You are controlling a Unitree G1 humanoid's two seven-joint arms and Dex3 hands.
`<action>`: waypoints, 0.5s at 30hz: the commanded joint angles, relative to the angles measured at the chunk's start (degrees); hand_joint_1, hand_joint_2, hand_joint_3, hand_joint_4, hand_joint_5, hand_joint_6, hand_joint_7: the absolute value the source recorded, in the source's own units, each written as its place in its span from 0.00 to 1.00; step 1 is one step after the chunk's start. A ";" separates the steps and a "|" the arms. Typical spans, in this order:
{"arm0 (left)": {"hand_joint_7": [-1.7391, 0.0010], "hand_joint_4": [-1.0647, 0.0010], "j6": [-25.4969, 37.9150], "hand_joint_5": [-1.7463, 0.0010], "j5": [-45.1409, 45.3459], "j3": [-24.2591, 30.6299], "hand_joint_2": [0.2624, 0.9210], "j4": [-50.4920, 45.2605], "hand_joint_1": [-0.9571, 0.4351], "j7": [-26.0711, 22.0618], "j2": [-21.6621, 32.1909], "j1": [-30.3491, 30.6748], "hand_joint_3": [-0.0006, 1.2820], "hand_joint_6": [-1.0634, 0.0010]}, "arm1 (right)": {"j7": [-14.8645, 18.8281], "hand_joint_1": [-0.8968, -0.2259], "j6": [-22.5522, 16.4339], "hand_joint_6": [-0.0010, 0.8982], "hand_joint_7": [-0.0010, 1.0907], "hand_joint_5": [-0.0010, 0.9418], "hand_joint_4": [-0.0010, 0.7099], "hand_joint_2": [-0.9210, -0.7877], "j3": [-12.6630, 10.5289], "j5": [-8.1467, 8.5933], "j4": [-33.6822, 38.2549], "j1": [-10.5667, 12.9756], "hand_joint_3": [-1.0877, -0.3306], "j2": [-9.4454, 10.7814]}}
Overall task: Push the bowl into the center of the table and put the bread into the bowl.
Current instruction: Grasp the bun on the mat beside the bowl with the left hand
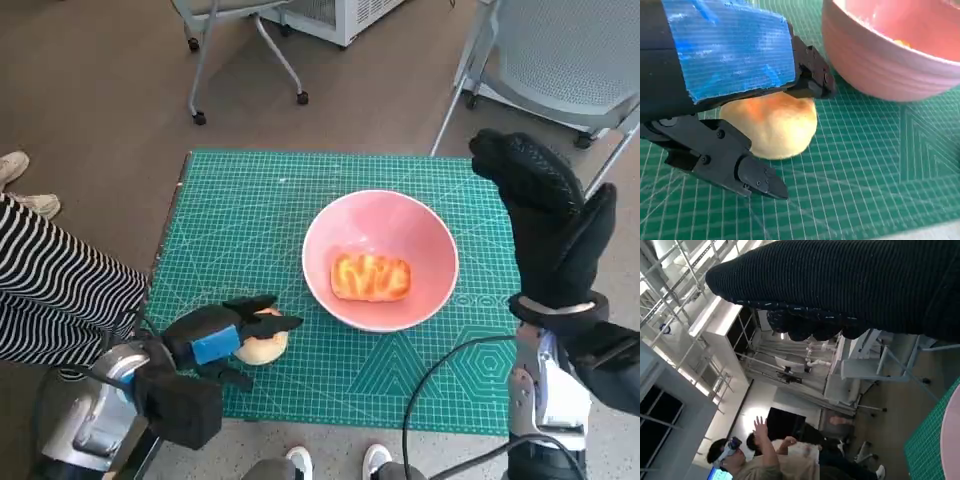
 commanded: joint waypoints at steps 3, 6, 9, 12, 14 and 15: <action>0.43 0.34 -1.99 0.40 4.25 -1.42 0.98 3.23 0.70 3.73 -0.10 -0.38 0.07 0.43 | 0.60 0.32 0.81 0.14 0.47 0.00 0.29 0.00 -0.06 0.00 0.54 1.18 0.60 -0.62; 0.41 0.33 -2.27 0.33 4.36 -1.09 0.99 3.45 0.69 4.41 0.19 -0.59 0.06 0.41 | 0.72 0.32 0.72 0.15 0.47 0.00 0.29 0.00 -0.07 0.01 0.71 1.10 0.60 -0.62; 0.41 0.32 -2.16 0.31 3.17 -0.38 1.00 2.63 0.69 4.12 0.54 -0.57 0.04 0.39 | 0.81 0.32 0.66 0.14 0.47 0.00 0.29 0.00 -0.08 -0.04 0.92 0.94 0.60 -0.64; 0.40 0.31 -2.00 0.31 0.90 0.90 0.99 0.56 0.69 3.23 0.82 -0.35 0.04 0.39 | 0.93 0.32 0.61 0.14 0.47 0.00 0.29 0.00 -0.18 0.00 1.20 0.72 0.60 -0.73; 0.39 0.30 -1.76 0.31 -0.91 1.89 0.99 -1.14 0.69 2.48 0.87 -0.32 0.04 0.40 | 1.01 0.32 0.64 0.14 0.47 0.00 0.29 0.00 -0.25 0.06 1.32 0.57 0.60 -0.81; 0.39 0.30 -1.59 0.31 -1.72 2.33 0.99 -1.95 0.69 2.10 0.86 -0.34 0.04 0.40 | 1.04 0.32 0.67 0.14 0.47 0.00 0.29 0.00 -0.27 0.08 1.35 0.50 0.60 -0.84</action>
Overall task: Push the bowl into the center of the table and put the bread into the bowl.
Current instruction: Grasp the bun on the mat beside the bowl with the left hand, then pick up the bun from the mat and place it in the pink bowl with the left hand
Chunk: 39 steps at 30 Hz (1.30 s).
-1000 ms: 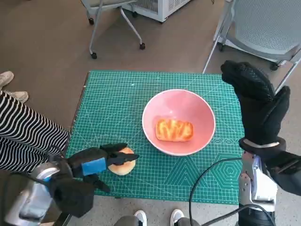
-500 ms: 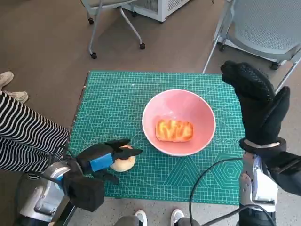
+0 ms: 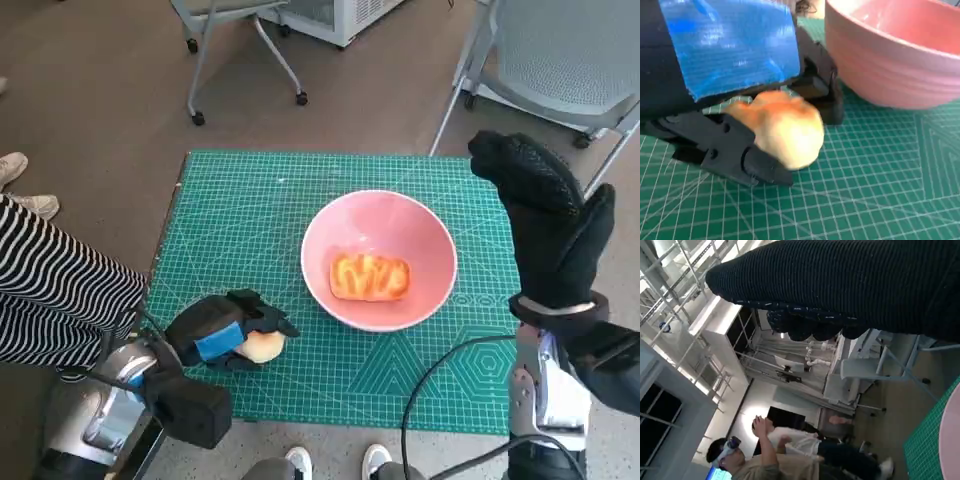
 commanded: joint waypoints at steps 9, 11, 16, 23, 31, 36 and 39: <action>0.38 0.30 3.14 0.32 -11.27 7.41 1.00 -12.46 0.69 -3.97 0.00 -1.77 0.04 0.41 | 0.81 0.33 0.79 0.14 0.47 0.00 0.29 0.00 -0.31 0.40 0.99 0.15 0.60 -0.99; 0.38 0.30 3.89 0.32 -13.15 8.68 1.00 -14.44 0.69 -3.99 -0.47 -3.19 0.04 0.41 | 0.88 0.33 0.78 0.14 0.47 0.00 0.29 0.00 -0.36 0.50 1.01 0.06 0.60 -1.06; 0.38 0.30 6.13 0.32 -16.18 10.73 1.00 -18.11 0.69 -3.17 -2.32 -7.68 0.04 0.39 | 0.96 0.34 0.83 0.14 0.47 0.00 0.28 0.00 -0.45 0.74 1.01 -0.19 0.60 -1.24; 0.35 0.30 8.78 0.35 -14.99 9.02 0.99 -19.51 0.69 1.08 -9.24 -17.22 0.04 0.39 | 1.15 0.34 0.43 0.13 0.47 0.00 0.28 0.00 -0.58 0.88 1.48 -0.41 0.60 -1.19; 0.42 0.25 6.90 0.36 -10.72 4.33 0.95 -13.38 0.69 4.58 -15.89 -27.98 0.03 0.32 | 1.01 0.34 -0.40 0.13 0.47 0.00 0.28 0.00 -0.37 0.41 1.96 -0.28 0.60 -0.87; 0.44 0.22 5.63 0.39 -10.24 1.07 0.93 -6.94 0.69 3.80 -18.81 -32.51 0.03 0.29 | 0.91 0.35 -0.69 0.13 0.47 0.00 0.27 0.00 -0.31 0.31 1.79 0.09 0.60 -0.78; 0.39 0.23 4.78 0.41 -8.78 -1.15 0.95 -2.59 0.69 3.91 -20.37 -34.66 0.03 0.33 | 0.88 0.35 -0.84 0.13 0.47 0.00 0.27 0.00 -0.33 0.29 1.69 0.36 0.60 -0.78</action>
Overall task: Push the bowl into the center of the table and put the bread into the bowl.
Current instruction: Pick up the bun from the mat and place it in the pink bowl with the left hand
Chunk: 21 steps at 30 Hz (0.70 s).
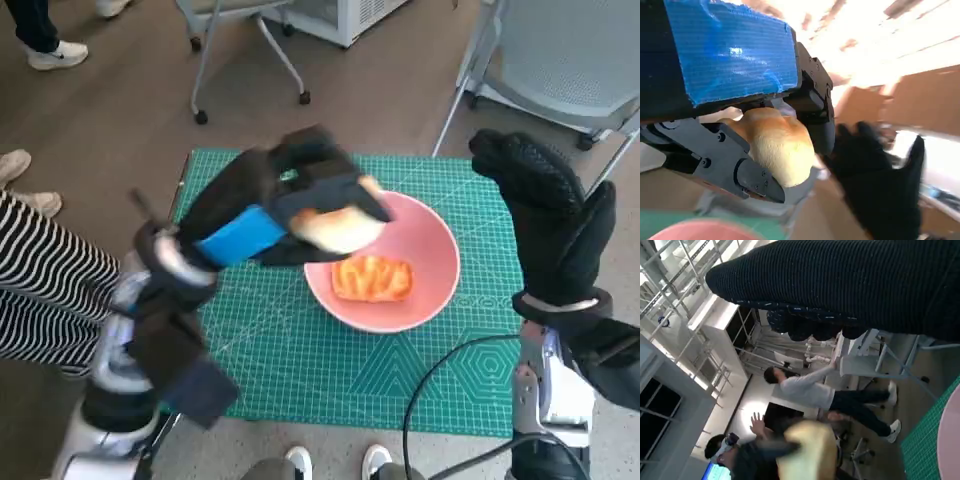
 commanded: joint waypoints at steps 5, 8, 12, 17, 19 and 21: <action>0.32 0.25 -2.88 0.42 6.43 -6.51 0.98 12.97 0.69 2.03 -4.26 -5.74 0.02 0.38 | 0.04 0.34 -0.03 0.14 0.47 0.00 0.28 0.00 -0.21 -0.03 0.30 1.54 0.60 0.03; 0.30 0.26 -3.72 0.43 9.09 -8.66 0.99 19.32 0.69 3.67 -6.19 -7.85 0.02 0.39 | -0.21 0.34 0.04 0.14 0.47 0.00 0.28 0.00 -0.24 -0.20 -0.30 1.92 0.60 -0.01; 0.30 0.29 -3.70 0.39 11.29 -10.64 1.00 25.73 0.69 4.38 -8.03 -9.82 0.04 0.43 | -0.60 0.34 0.16 0.13 0.47 0.00 0.27 0.00 -0.21 -0.55 -1.02 2.28 0.60 0.02; 0.33 0.34 -1.40 0.30 11.38 -12.16 1.00 31.67 0.69 1.79 -9.79 -11.48 0.08 0.48 | -1.14 0.35 0.27 0.13 0.47 0.00 0.27 0.00 -0.15 -1.09 -1.66 2.59 0.60 0.10; 0.29 0.42 0.88 0.33 11.75 -13.12 1.00 33.32 0.64 -0.76 -9.98 -12.02 0.12 0.52 | -1.38 0.35 0.28 0.12 0.47 0.00 0.27 0.00 -0.12 -1.27 -1.88 2.74 0.60 0.09; 0.37 0.57 4.17 0.56 12.00 -14.21 0.95 34.21 0.56 -4.87 -9.71 -12.51 0.15 0.62 | -1.56 0.35 0.24 0.12 0.47 0.00 0.26 0.00 -0.16 -1.36 -2.04 2.91 0.60 0.05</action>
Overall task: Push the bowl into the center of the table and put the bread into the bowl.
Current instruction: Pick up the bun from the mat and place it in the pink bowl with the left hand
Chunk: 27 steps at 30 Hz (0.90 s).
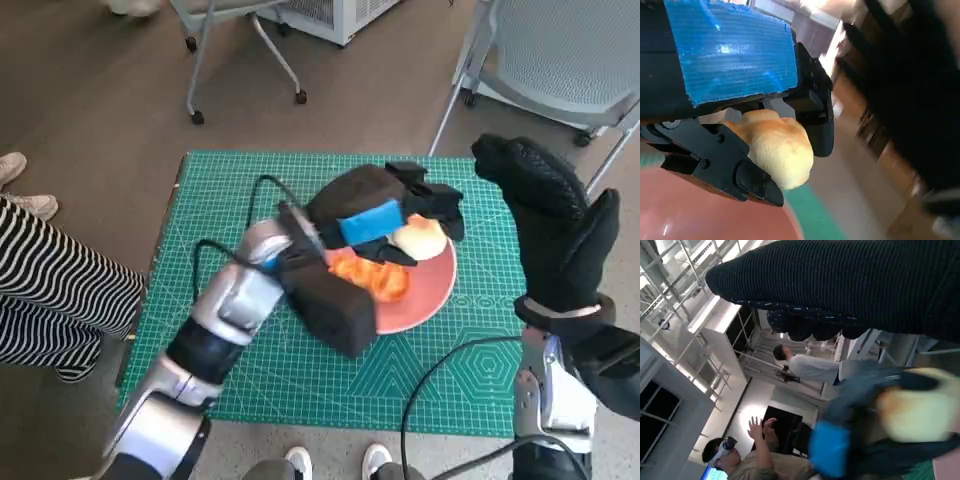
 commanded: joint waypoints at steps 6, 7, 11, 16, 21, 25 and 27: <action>0.80 0.80 9.88 0.95 0.03 -2.91 0.97 0.37 0.46 -13.45 1.59 -2.02 0.03 0.78 | -1.31 0.37 0.48 0.11 0.47 0.00 0.26 0.00 -0.06 -1.05 -0.73 1.94 0.59 0.06; 0.81 0.82 10.03 0.96 0.14 -3.05 0.97 0.35 0.46 -14.09 1.93 -1.96 0.03 0.79 | -1.42 0.37 0.48 0.11 0.47 0.00 0.26 0.00 -0.05 -1.11 -0.78 1.96 0.59 0.05; 0.88 0.96 8.38 0.99 0.73 -3.35 0.99 0.98 0.37 -13.97 3.04 -1.63 0.02 0.85 | -1.88 0.37 0.54 0.11 0.47 0.00 0.26 0.00 0.08 -1.35 -0.85 1.88 0.59 0.08; 0.90 0.99 5.68 1.00 0.56 -2.96 0.99 0.83 0.32 -12.15 4.14 -1.01 0.01 0.87 | -2.22 0.37 0.56 0.11 0.47 0.00 0.26 0.00 0.33 -1.48 -0.64 1.65 0.59 0.21; 0.91 1.00 5.15 1.00 -3.24 -0.01 0.99 -2.16 0.29 -13.56 5.72 -0.06 0.01 0.89 | -2.37 0.36 0.76 0.11 0.47 0.00 0.26 0.00 0.51 -1.24 -0.19 1.10 0.59 0.37; 0.92 1.00 5.95 1.00 -7.60 3.21 1.00 -4.17 0.28 -15.13 6.45 0.62 0.01 0.89 | -2.36 0.36 1.12 0.11 0.47 0.00 0.26 0.00 0.62 -0.90 -0.35 0.86 0.59 0.47; 0.92 1.00 6.88 1.00 -10.29 5.17 1.00 -5.24 0.27 -16.14 6.76 1.02 0.01 0.90 | -2.42 0.35 1.35 0.11 0.47 0.00 0.26 0.00 0.71 -0.81 -0.65 0.82 0.59 0.52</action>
